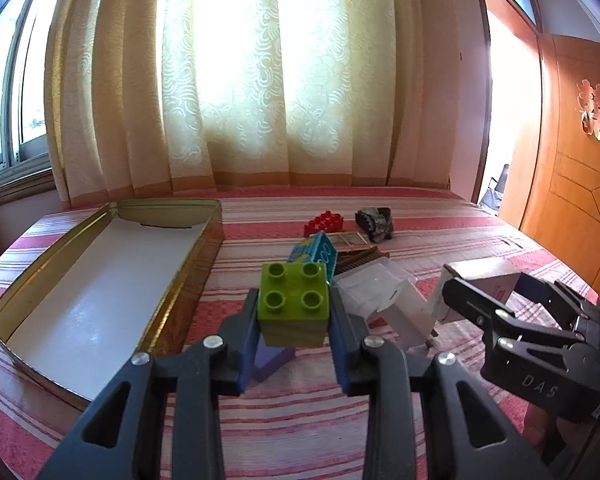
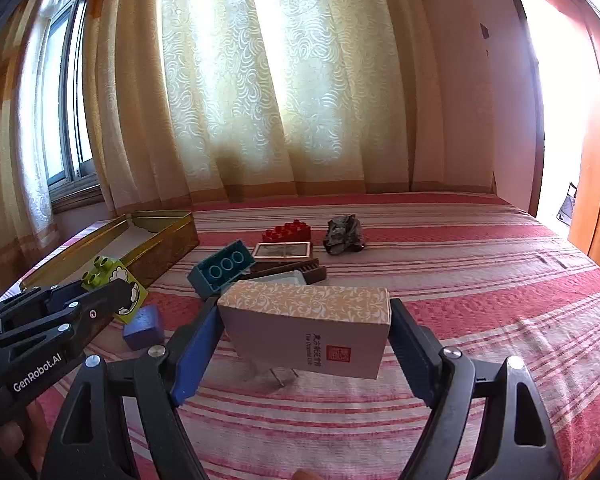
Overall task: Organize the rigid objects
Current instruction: 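Carry the beige box and green brick over the gold tin tray with both tools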
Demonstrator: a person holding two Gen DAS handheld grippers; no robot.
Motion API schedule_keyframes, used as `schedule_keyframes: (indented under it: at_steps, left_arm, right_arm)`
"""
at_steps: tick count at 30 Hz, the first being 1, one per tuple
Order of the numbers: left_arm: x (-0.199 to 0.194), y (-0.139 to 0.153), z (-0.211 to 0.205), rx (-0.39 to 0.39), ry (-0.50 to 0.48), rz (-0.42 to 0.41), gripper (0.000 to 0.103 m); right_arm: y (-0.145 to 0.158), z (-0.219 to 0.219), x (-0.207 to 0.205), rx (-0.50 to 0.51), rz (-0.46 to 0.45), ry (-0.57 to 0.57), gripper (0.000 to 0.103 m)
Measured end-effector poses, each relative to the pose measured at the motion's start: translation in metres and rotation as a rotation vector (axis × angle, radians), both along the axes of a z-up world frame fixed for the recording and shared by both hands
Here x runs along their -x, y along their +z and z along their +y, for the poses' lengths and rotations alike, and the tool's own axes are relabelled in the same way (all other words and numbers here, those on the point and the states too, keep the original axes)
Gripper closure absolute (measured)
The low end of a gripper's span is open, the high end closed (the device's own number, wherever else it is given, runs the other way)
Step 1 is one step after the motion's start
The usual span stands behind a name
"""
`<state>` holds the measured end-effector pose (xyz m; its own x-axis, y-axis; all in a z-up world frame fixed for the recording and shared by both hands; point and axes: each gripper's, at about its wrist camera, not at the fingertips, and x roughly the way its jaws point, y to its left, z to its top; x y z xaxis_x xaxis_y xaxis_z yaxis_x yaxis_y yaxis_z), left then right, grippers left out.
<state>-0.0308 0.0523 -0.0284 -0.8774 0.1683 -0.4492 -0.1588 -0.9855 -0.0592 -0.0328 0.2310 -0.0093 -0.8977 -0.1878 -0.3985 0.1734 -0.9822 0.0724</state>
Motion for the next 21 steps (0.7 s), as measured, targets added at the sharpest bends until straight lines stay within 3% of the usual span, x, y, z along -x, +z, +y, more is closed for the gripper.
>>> schedule_keyframes:
  at_steps: [21]
  left_arm:
    - [-0.01, 0.003, -0.024, -0.053, 0.025, 0.04, 0.072]
  right_arm:
    - [-0.002, -0.037, -0.003, -0.04, 0.004, 0.069, 0.02]
